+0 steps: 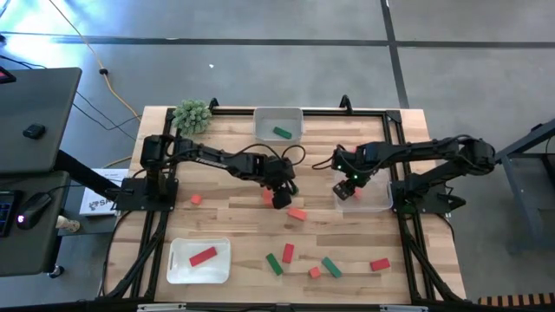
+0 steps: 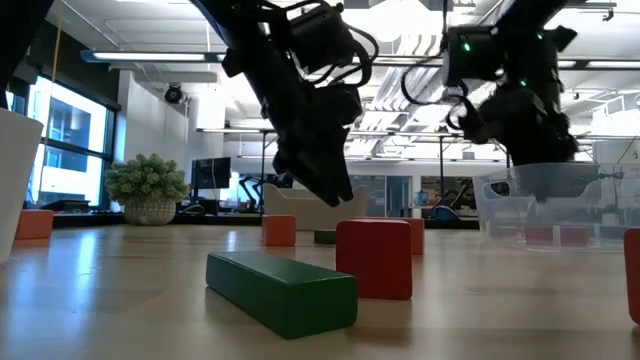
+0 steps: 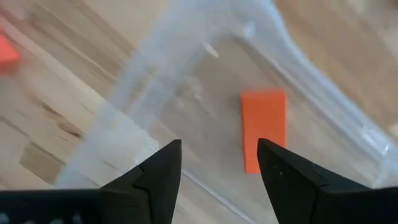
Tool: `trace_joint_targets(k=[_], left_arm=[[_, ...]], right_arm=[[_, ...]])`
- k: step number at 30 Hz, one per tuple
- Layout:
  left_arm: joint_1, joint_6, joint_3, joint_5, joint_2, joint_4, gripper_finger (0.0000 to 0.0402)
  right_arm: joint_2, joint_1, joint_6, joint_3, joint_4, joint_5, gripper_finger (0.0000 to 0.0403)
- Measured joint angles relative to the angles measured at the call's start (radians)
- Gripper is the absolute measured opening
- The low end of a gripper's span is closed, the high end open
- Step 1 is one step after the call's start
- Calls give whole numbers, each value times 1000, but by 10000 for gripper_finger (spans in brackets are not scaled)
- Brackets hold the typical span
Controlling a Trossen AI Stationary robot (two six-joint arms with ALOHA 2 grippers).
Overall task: Sort & place blocks by color
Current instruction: Put the green block into the gray bin
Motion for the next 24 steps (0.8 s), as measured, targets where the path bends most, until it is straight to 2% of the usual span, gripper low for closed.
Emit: trace_joint_targets(k=[13,24], left_arm=[[-2,-48,0,0,70,4,204],[-13,-40,0,-19,81,8,204]], right_arm=[[0,0,-63,195,-92,141,199],[0,0,-80,223,-114,186,199]])
